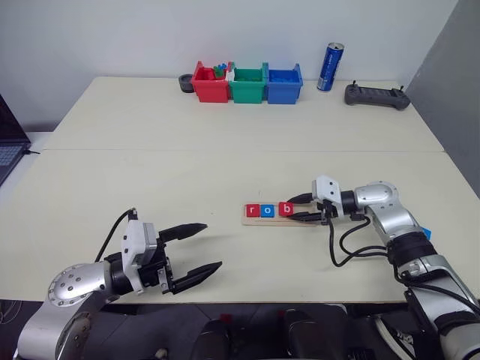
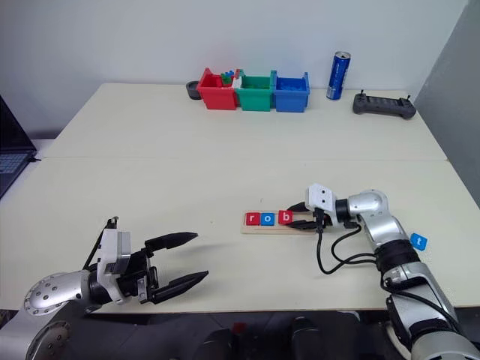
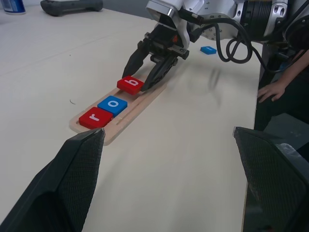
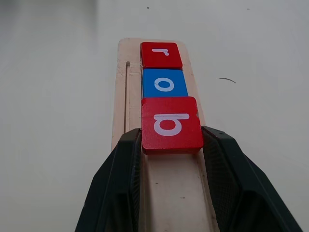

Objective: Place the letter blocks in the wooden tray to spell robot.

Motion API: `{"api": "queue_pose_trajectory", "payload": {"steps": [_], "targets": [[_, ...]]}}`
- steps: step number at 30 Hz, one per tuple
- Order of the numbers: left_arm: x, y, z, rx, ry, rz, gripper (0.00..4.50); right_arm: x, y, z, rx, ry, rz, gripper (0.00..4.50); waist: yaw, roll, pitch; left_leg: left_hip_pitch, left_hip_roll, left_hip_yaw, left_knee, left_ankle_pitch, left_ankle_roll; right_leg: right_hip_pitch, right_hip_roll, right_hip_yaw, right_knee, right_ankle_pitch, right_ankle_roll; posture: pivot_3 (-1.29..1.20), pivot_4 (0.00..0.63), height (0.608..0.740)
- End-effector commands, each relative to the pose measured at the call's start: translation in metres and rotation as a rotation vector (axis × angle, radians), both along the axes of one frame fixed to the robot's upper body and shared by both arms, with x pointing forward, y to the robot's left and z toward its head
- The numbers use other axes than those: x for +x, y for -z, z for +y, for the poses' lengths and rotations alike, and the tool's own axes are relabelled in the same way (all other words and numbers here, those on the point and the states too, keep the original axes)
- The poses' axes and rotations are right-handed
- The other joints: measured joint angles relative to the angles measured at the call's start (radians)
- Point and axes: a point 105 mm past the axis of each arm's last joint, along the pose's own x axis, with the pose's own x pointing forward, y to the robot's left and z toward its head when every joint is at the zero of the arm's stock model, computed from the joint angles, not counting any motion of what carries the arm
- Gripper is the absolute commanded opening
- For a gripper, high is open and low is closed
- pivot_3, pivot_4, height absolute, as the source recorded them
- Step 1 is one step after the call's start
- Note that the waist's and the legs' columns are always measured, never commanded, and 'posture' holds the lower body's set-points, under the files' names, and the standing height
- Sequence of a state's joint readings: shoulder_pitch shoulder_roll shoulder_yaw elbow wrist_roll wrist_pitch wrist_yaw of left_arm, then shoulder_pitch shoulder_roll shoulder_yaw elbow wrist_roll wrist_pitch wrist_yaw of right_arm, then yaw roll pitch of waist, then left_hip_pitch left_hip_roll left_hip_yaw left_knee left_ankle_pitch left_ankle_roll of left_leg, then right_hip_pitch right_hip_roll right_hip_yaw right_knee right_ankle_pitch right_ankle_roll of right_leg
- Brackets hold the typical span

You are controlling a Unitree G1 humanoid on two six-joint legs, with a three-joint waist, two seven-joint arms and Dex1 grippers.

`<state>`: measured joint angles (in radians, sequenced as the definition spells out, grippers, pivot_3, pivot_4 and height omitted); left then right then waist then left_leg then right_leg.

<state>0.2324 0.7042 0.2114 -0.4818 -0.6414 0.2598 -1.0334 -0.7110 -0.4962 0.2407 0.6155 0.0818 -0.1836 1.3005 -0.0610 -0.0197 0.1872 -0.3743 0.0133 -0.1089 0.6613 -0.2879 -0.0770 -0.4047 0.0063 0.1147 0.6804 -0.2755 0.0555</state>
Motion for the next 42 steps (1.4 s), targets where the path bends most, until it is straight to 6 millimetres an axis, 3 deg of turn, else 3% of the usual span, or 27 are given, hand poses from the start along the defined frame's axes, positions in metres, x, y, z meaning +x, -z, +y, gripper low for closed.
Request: {"api": "queue_pose_trajectory", "payload": {"steps": [1,3,12,24,27,37,42], "targets": [[-0.001,-0.011,0.0,0.009,0.001,-0.046,4.5,0.003,-0.01,0.003,-0.004,-0.027,-0.037,1.47,0.0,0.0,0.0,0.0,0.0,0.0,0.0,0.0,0.0,0.0,0.0,0.0,0.0,0.0,0.0,0.0,0.15,0.74],[-0.001,-0.011,0.0,0.008,0.0,-0.047,4.5,0.005,-0.01,0.003,0.002,-0.017,-0.033,1.47,-0.001,0.0,0.0,0.0,0.0,0.0,0.0,0.0,0.0,0.0,0.0,0.0,0.0,0.0,0.0,0.0,0.15,0.74],[-0.003,-0.009,0.0,0.008,-0.001,-0.04,4.5,0.008,-0.01,-0.002,-0.008,-0.014,-0.029,4.49,-0.002,0.0,0.0,0.0,0.0,0.0,0.0,0.0,0.0,0.0,0.0,0.0,0.0,0.0,0.0,0.0,0.15,0.74],[-0.003,-0.008,-0.001,0.006,0.009,-0.035,4.5,0.001,-0.038,0.004,0.112,0.006,0.004,4.49,-0.002,0.0,0.0,0.0,0.0,-0.001,0.0,0.0,0.0,0.0,0.0,0.0,0.0,0.0,0.0,0.0,0.15,0.74],[-0.003,-0.007,-0.002,0.004,0.014,-0.033,4.5,0.004,-0.043,0.007,0.155,0.035,0.015,3.9,-0.002,0.0,0.0,0.0,0.0,-0.001,0.0,0.0,0.0,0.0,0.0,0.0,0.0,0.0,0.0,0.0,0.15,0.74],[-0.003,-0.009,0.001,0.013,0.018,-0.031,4.5,0.021,-0.026,0.017,0.094,0.101,-0.138,0.59,-0.005,0.0,0.0,0.0,0.0,0.0,0.0,0.0,0.0,0.0,0.0,0.0,0.0,0.0,0.0,0.0,0.15,0.74],[-0.006,-0.008,-0.001,0.012,0.02,-0.025,4.5,0.027,-0.024,0.02,0.085,0.112,-0.176,0.59,-0.01,0.001,0.0,0.0,0.0,0.0,0.0,0.0,0.0,0.0,0.0,0.0,0.0,0.0,0.0,0.0,0.15,0.74]]}}
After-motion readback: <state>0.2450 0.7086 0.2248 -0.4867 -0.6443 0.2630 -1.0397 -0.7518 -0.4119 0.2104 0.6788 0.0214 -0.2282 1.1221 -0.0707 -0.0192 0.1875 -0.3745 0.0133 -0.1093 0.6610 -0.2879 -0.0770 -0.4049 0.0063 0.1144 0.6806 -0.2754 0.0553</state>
